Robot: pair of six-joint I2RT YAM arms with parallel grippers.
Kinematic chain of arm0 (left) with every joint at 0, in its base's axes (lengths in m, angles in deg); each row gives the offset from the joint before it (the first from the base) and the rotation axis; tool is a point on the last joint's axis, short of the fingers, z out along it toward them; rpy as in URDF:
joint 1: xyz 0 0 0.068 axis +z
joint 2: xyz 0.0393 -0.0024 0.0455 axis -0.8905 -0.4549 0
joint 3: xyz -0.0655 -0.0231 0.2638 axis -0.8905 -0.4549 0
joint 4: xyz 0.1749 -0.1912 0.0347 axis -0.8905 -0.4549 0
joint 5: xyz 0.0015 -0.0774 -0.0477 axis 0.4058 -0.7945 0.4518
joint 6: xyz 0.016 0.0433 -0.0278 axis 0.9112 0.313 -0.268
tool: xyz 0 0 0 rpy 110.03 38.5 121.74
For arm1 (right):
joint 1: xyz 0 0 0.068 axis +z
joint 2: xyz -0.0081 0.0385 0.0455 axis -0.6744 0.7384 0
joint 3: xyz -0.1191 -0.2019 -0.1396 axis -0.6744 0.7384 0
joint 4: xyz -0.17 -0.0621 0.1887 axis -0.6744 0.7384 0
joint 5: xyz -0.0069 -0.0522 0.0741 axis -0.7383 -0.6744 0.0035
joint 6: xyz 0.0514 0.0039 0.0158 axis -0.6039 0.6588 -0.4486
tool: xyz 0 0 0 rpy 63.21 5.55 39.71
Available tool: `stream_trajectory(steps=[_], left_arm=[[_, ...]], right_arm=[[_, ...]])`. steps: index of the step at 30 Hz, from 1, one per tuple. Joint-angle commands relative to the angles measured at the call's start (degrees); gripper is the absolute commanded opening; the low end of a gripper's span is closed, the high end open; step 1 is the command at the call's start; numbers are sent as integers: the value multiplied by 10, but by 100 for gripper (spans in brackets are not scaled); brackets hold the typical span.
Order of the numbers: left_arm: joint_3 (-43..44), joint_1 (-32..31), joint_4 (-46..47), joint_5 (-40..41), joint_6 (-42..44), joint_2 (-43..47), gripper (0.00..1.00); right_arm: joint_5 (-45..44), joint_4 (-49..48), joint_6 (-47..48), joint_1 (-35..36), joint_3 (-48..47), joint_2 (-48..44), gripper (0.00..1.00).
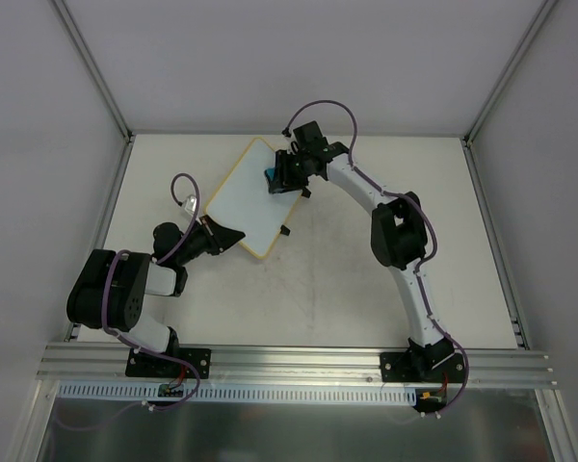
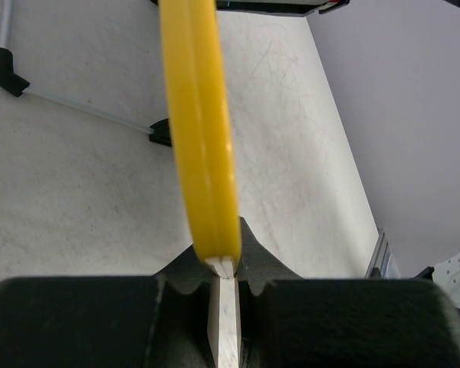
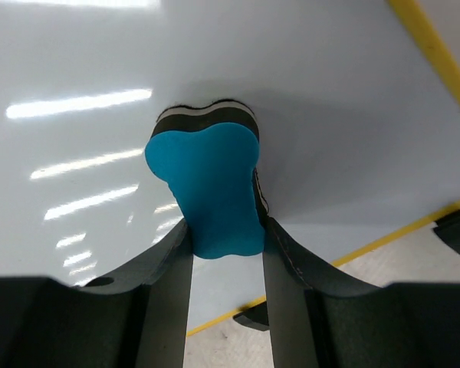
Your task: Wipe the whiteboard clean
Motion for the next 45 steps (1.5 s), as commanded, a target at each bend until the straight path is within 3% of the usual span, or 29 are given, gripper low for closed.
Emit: stream_trajectory(steps=[1, 20, 45], left_arm=[[31, -13, 77, -47, 23, 33, 0], [70, -13, 154, -49, -7, -72, 0], [95, -23, 141, -39, 3, -82, 0]], right_arm=[[-16, 0, 6, -15, 24, -9, 0], [-18, -38, 7, -40, 106, -40, 0], [-13, -57, 16, 73, 117, -86, 0]])
